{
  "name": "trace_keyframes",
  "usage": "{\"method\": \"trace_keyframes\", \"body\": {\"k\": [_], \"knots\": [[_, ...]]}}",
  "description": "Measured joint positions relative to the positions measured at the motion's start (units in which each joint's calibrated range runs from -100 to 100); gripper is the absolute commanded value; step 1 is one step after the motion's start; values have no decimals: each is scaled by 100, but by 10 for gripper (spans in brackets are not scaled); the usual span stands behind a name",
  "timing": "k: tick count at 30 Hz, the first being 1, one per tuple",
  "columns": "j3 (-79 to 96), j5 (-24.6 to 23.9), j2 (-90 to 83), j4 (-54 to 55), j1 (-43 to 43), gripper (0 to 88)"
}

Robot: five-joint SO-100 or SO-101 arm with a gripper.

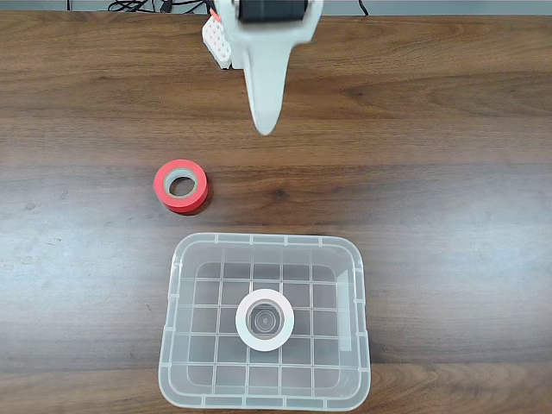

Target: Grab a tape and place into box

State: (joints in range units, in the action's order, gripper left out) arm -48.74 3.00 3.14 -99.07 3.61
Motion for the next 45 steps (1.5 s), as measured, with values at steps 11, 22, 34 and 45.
{"method": "trace_keyframes", "body": {"k": [11,22,34,45], "knots": [[3791,37,-2880,-17,0,13],[9143,350,-6329,1847,376,13],[13556,339,-9552,3297,383,12],[14675,-412,-10138,3297,195,12]]}}
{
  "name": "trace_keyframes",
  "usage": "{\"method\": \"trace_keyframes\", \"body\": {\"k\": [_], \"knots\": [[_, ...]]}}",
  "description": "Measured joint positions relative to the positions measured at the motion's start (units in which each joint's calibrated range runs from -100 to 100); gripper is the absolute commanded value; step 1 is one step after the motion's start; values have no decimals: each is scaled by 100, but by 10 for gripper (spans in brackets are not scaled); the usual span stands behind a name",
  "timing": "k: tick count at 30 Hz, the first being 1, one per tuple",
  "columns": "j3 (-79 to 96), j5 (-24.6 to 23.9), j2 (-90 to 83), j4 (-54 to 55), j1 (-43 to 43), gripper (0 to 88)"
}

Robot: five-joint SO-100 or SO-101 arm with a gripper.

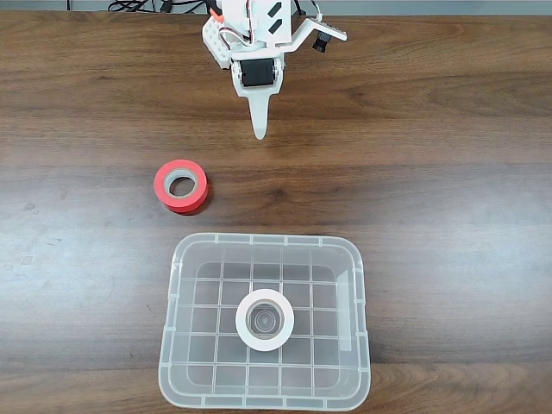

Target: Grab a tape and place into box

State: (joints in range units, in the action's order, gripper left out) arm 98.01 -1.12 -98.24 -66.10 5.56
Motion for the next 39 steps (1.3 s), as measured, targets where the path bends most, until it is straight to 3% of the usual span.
{"method": "trace_keyframes", "body": {"k": [39], "knots": [[18,-10,0,-280,-8,13]]}}
